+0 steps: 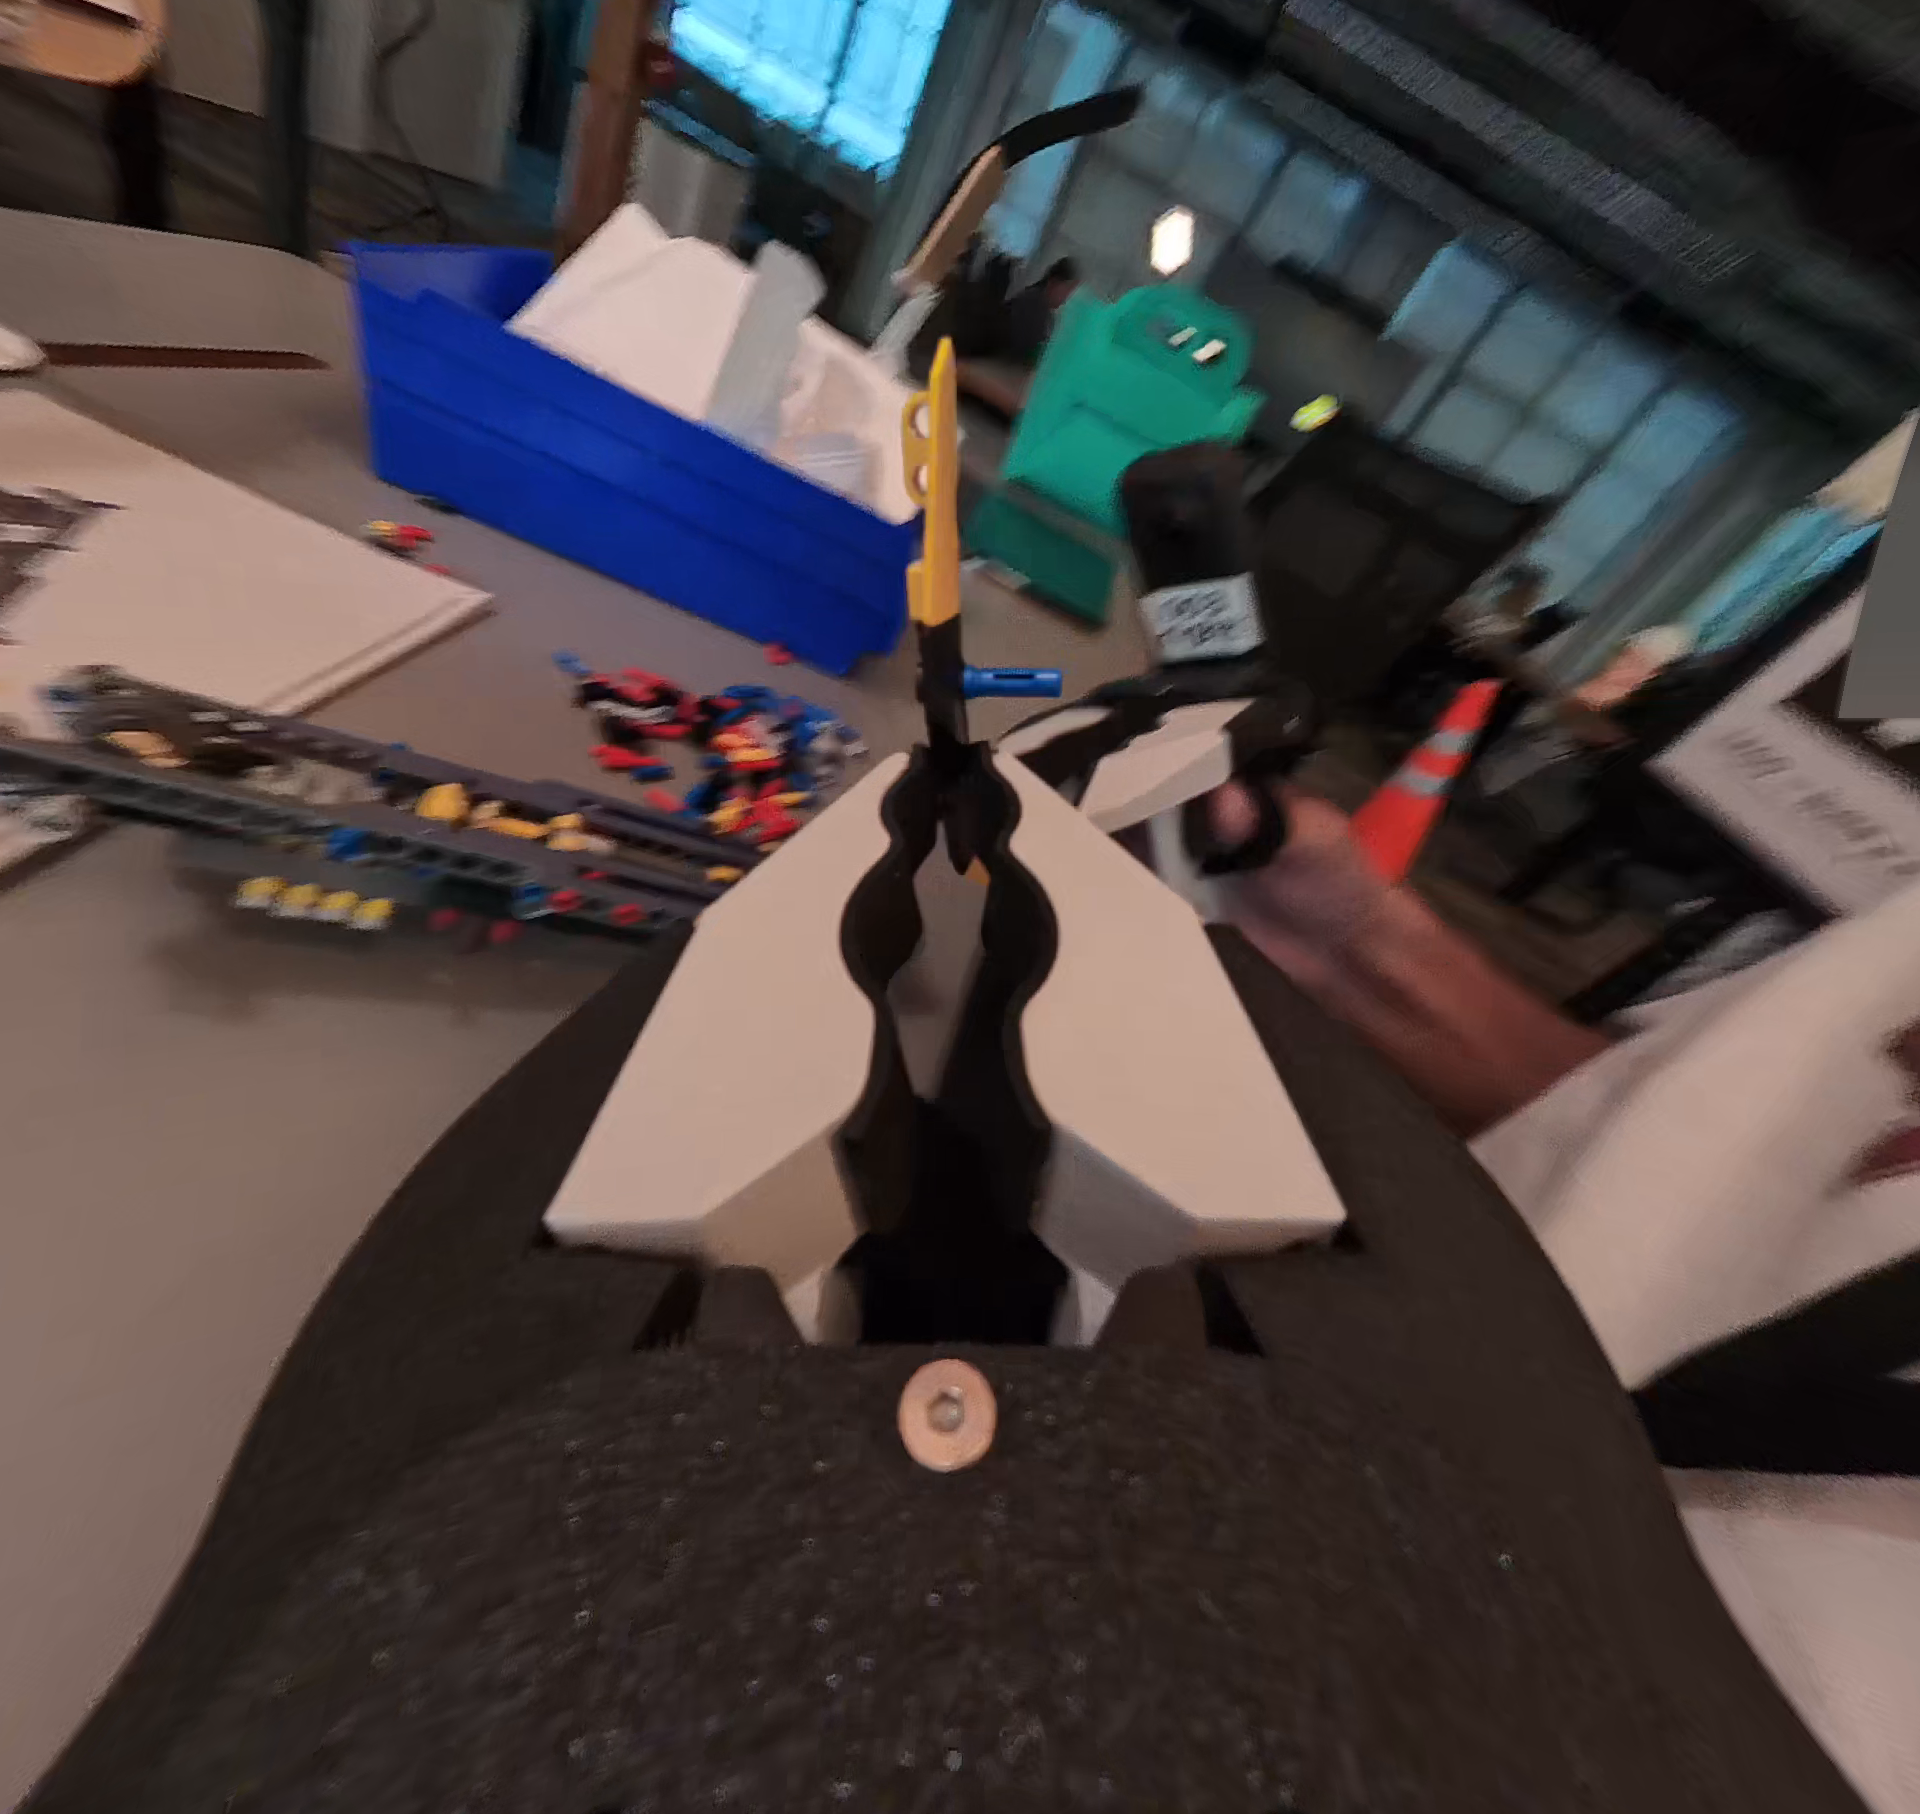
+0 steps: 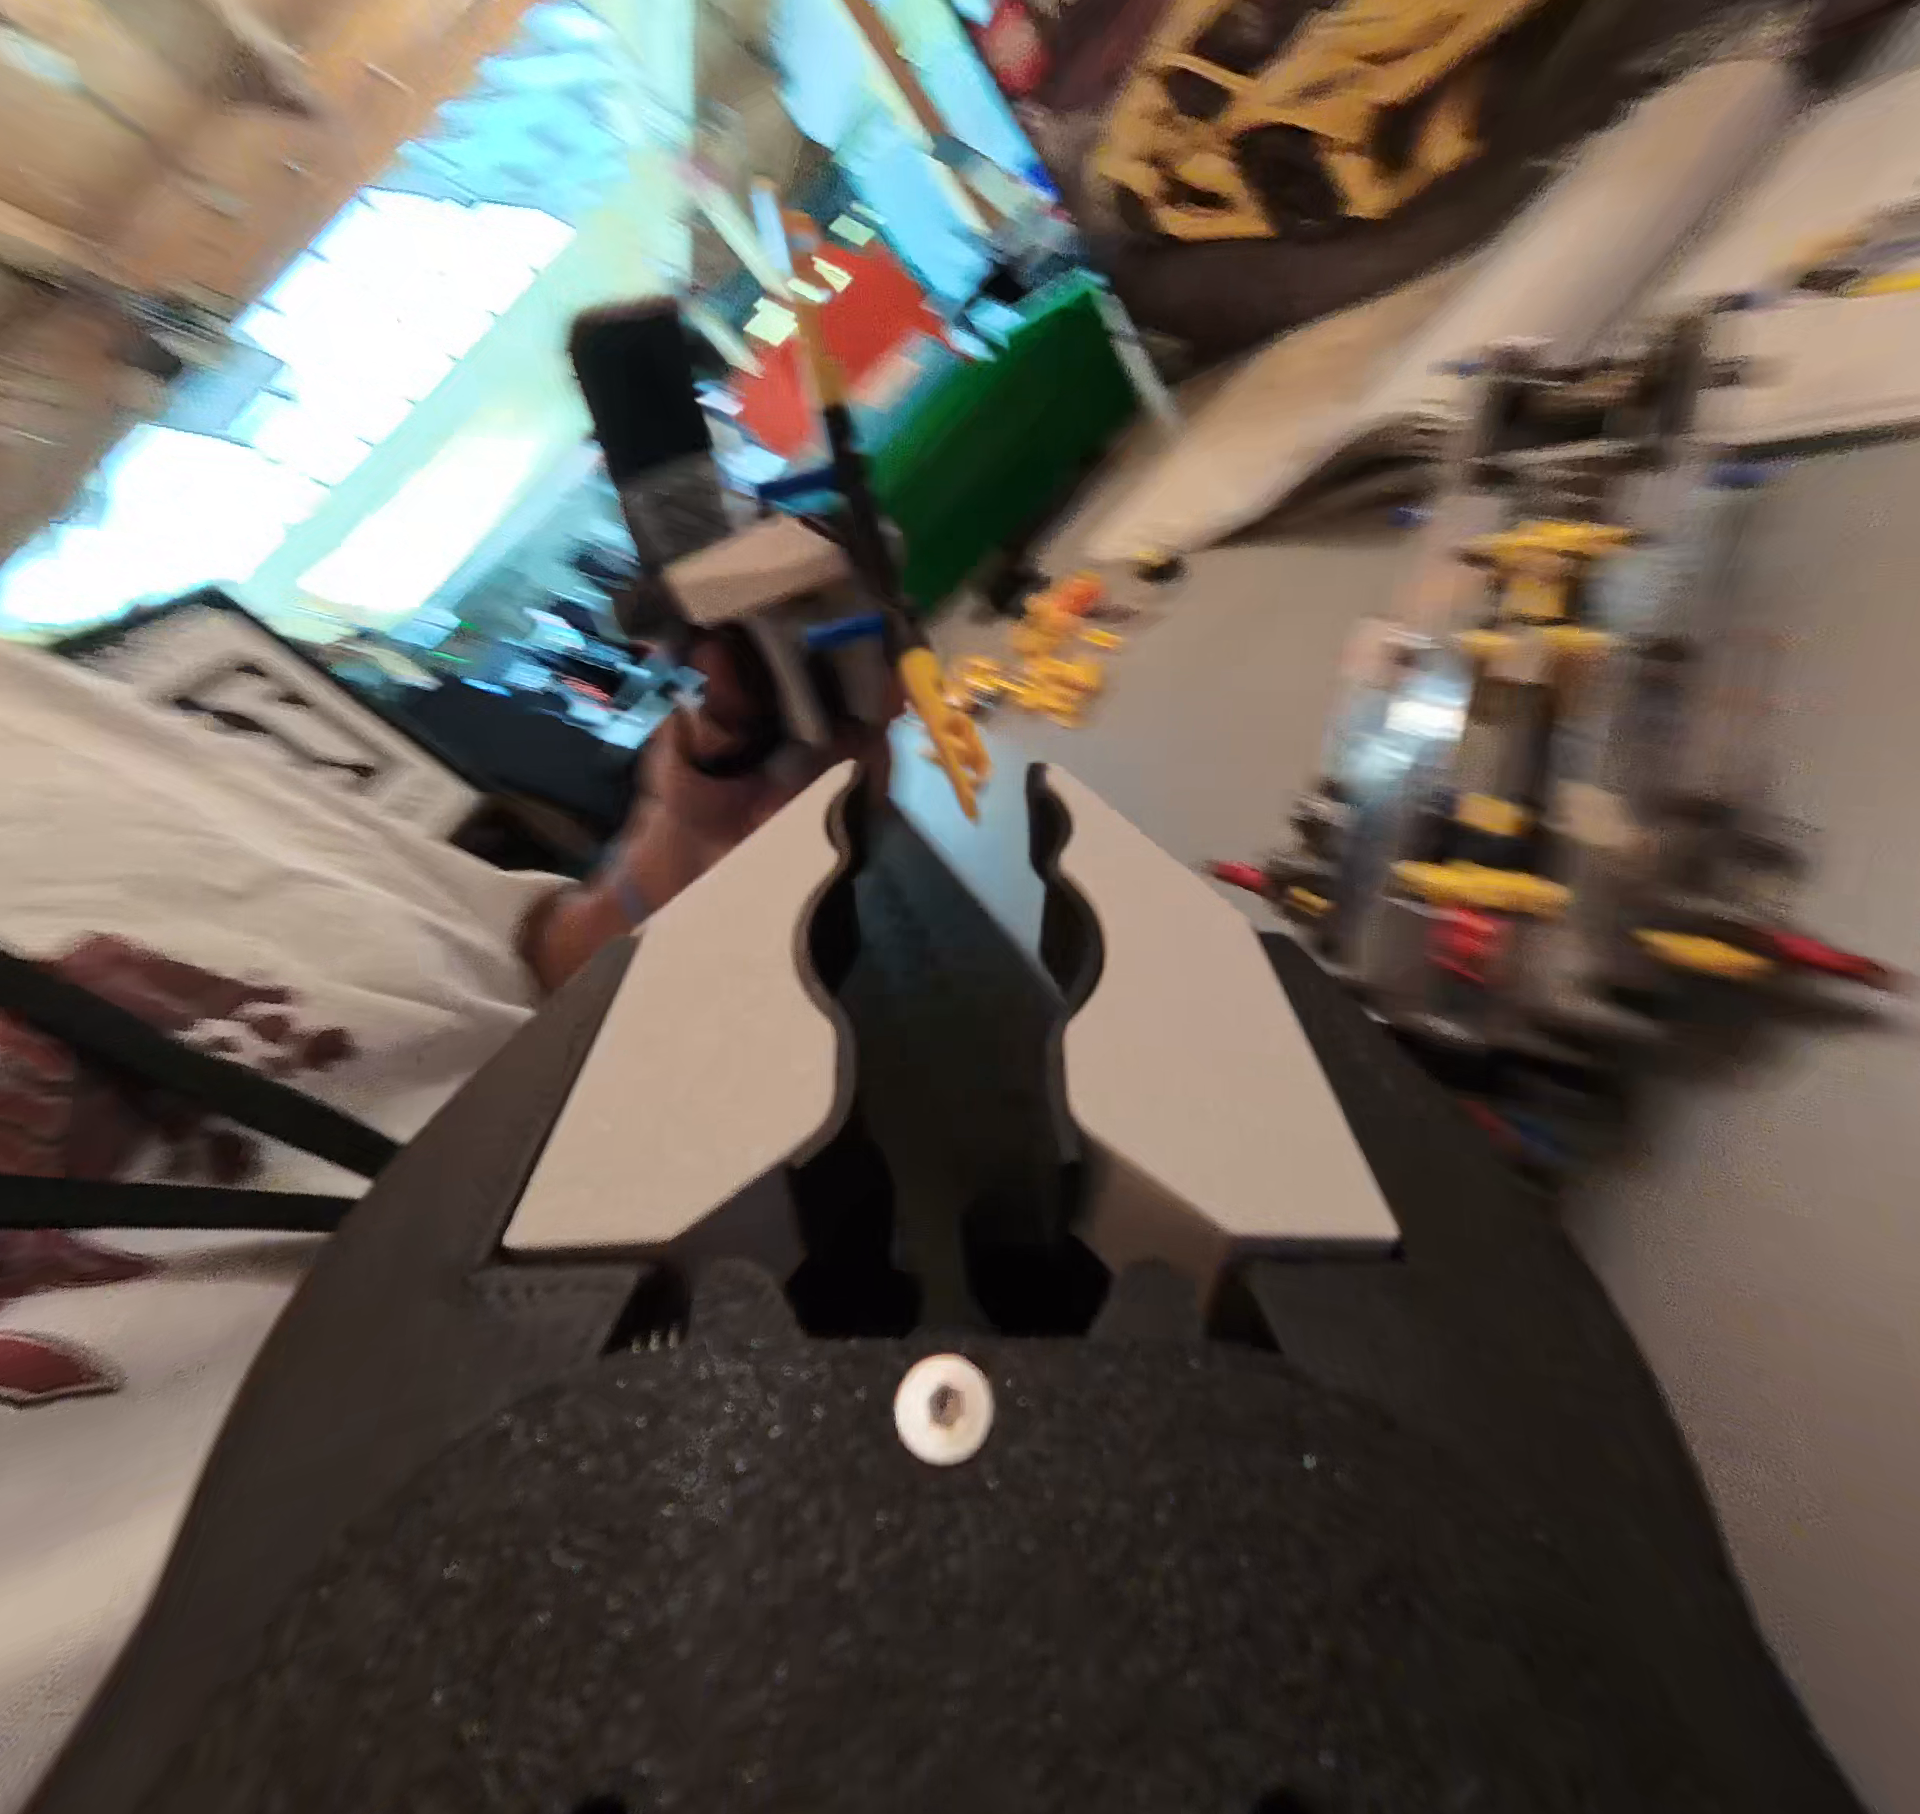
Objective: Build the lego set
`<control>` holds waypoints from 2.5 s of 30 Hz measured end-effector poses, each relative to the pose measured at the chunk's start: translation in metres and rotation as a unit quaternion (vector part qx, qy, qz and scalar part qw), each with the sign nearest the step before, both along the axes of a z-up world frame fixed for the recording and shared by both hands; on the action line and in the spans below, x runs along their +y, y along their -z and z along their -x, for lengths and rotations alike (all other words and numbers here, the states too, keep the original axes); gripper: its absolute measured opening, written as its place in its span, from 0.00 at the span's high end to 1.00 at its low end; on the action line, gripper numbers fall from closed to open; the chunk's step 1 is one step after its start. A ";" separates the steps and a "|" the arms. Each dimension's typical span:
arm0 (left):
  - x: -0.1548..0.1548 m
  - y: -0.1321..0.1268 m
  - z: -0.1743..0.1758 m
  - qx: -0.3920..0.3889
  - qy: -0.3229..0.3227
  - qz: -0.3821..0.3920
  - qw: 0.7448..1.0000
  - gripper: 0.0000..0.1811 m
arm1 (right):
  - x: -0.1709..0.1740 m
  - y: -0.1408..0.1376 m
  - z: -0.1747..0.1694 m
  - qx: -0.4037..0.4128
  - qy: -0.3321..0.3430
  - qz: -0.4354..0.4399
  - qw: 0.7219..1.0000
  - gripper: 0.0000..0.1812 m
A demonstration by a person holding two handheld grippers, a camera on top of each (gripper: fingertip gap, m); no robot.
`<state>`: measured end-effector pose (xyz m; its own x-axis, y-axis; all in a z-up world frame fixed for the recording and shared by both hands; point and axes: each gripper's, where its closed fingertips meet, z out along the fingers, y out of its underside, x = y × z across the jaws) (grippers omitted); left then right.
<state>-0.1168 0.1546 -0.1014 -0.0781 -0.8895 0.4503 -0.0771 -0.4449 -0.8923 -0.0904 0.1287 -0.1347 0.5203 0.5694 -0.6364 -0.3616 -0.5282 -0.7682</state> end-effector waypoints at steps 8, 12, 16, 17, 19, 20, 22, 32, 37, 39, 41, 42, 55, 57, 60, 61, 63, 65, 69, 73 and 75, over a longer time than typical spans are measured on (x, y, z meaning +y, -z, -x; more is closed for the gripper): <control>0.047 0.049 -0.006 0.203 -0.135 -0.247 0.938 0.98 | -0.010 0.090 -0.074 -0.139 0.028 0.225 0.964 0.70; 0.101 0.045 0.016 0.256 -0.219 -0.290 0.896 0.98 | -0.006 0.090 -0.073 -0.199 0.029 0.196 0.960 0.64; 0.108 0.044 0.015 0.251 -0.189 -0.220 0.924 0.98 | -0.001 0.105 -0.057 -0.345 0.039 0.156 0.925 0.62; 0.106 0.043 0.013 0.247 -0.183 -0.212 0.928 0.98 | 0.001 0.109 -0.052 -0.358 0.041 0.154 0.920 0.62; 0.101 0.042 0.010 0.244 -0.169 -0.199 0.934 0.98 | 0.004 0.111 -0.052 -0.379 0.059 0.154 0.911 0.72; 0.099 0.044 0.010 0.244 -0.165 -0.192 0.936 0.98 | 0.004 0.112 -0.054 -0.386 0.064 0.154 0.907 0.76; 0.099 0.049 0.012 0.248 -0.165 -0.174 0.939 0.98 | 0.005 0.108 -0.052 -0.380 0.069 0.143 0.911 0.76; 0.093 0.070 0.034 0.257 -0.164 -0.115 0.945 0.98 | 0.019 0.054 -0.047 -0.708 0.092 -0.125 0.689 0.77; 0.090 0.080 0.048 0.271 -0.181 -0.102 0.940 0.98 | 0.026 0.043 -0.025 -0.805 0.069 -0.209 0.551 0.77; 0.089 0.086 0.053 0.277 -0.187 -0.094 0.938 0.98 | 0.027 0.046 -0.019 -0.824 0.066 -0.237 0.510 0.76; 0.083 0.090 0.056 0.280 -0.184 -0.100 0.937 0.98 | 0.024 0.050 -0.013 -0.843 0.066 -0.282 0.453 0.77; 0.081 0.090 0.057 0.280 -0.183 -0.103 0.937 0.98 | 0.022 0.051 -0.009 -0.849 0.063 -0.307 0.426 0.77; 0.070 0.089 0.076 0.318 -0.158 -0.143 0.924 0.98 | -0.005 0.054 0.024 -0.800 -0.019 -0.353 0.485 0.77; 0.070 0.081 0.079 0.320 -0.156 -0.172 0.918 0.98 | -0.005 0.052 0.027 -0.800 -0.028 -0.358 0.481 0.77; 0.073 0.053 0.077 0.298 -0.156 -0.221 0.915 0.98 | -0.003 0.053 0.028 -0.813 -0.028 -0.368 0.451 0.77; 0.073 0.041 0.073 0.284 -0.151 -0.237 0.917 0.98 | -0.002 0.053 0.028 -0.813 -0.028 -0.369 0.450 0.77; 0.071 0.020 0.064 0.256 -0.143 -0.259 0.920 0.98 | -0.002 0.053 0.028 -0.813 -0.030 -0.365 0.452 0.77; 0.068 0.007 0.052 0.232 -0.126 -0.270 0.926 0.99 | 0.000 0.054 0.027 -0.814 -0.027 -0.362 0.452 0.77; 0.074 0.010 0.038 0.242 -0.110 -0.288 0.920 0.99 | -0.001 0.054 0.029 -0.815 -0.024 -0.365 0.449 0.77; 0.070 0.028 0.033 0.259 -0.075 -0.244 0.931 0.99 | -0.001 0.054 0.027 -0.814 -0.024 -0.364 0.451 0.77; 0.068 0.033 0.033 0.260 -0.068 -0.226 0.936 0.99 | -0.003 0.055 0.027 -0.811 -0.024 -0.362 0.459 0.77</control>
<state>-0.1500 0.2223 -0.1340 0.1756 -0.9840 -0.0288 -0.5230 -0.0684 -0.8496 -0.1170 0.1260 -0.1892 -0.0488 0.3610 0.9313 0.9949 0.0999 0.0134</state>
